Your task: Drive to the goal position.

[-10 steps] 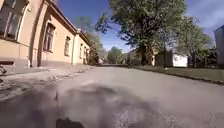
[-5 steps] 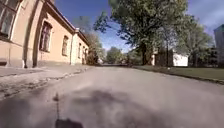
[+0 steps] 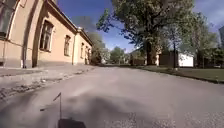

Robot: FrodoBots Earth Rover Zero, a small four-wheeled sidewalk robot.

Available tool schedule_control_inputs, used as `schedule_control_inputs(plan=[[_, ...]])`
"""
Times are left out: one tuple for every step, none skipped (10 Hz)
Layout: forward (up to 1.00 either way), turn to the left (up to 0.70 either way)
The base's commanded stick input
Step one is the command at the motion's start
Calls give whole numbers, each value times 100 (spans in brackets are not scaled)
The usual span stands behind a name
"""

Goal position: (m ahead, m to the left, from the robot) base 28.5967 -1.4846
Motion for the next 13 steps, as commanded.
schedule_control_inputs(plan=[[100, 0], [100, 0], [100, 16], [100, 38], [100, 0], [100, 0], [100, 0], [100, 0], [100, 0], [100, 0], [100, 0], [100, 0], [100, 0]])
